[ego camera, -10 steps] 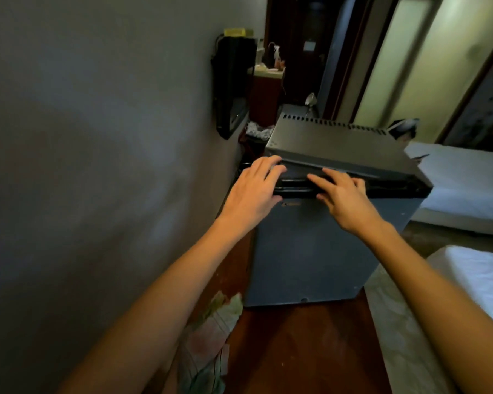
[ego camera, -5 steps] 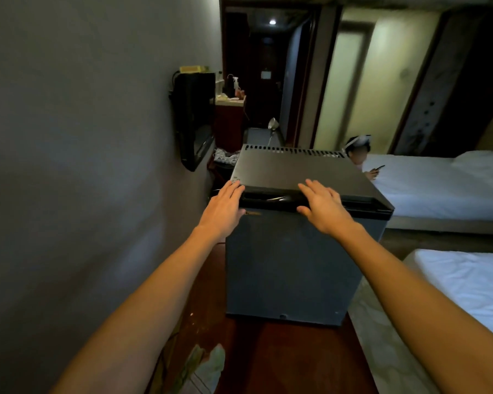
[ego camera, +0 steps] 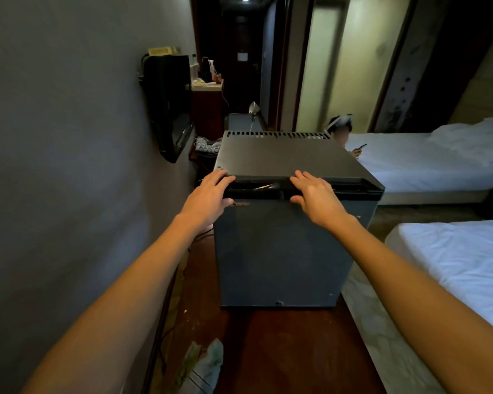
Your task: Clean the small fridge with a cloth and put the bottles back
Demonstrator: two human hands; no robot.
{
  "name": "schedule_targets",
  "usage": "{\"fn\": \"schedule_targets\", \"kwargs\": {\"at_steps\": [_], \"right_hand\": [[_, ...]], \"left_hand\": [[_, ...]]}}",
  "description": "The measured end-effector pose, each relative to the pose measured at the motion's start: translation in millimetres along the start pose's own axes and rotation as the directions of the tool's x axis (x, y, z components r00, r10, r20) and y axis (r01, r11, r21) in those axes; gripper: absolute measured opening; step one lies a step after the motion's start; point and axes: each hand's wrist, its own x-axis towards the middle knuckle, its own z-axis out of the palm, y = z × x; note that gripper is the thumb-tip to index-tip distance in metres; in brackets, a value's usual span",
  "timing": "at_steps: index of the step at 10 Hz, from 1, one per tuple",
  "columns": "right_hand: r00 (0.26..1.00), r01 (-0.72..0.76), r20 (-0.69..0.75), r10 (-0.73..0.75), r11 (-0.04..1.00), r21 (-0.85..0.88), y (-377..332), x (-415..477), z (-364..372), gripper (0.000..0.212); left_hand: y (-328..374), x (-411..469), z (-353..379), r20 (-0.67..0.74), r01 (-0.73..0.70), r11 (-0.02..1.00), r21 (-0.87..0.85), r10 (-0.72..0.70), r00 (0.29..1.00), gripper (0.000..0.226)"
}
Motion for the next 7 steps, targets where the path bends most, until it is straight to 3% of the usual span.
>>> {"fn": "schedule_targets", "kwargs": {"at_steps": [3, 5, 7], "right_hand": [[0.999, -0.05, -0.014, 0.05, 0.999, 0.001, -5.9, -1.2, 3.5, 0.06], [0.996, -0.088, -0.005, 0.088, 0.992, -0.087, -11.9, -17.3, 12.3, 0.076], [0.998, -0.054, -0.018, 0.054, 0.998, 0.025, -25.9, -55.6, 13.5, 0.072]], "left_hand": [[12.7, -1.5, -0.9, 0.005, 0.059, 0.998, 0.032, -0.06, 0.998, 0.058], [37.4, -9.3, 5.0, -0.002, 0.127, 0.976, 0.178, -0.129, 0.992, 0.064], [69.0, -51.4, 16.2, -0.052, 0.128, 0.989, 0.076, -0.125, 0.991, 0.062]]}}
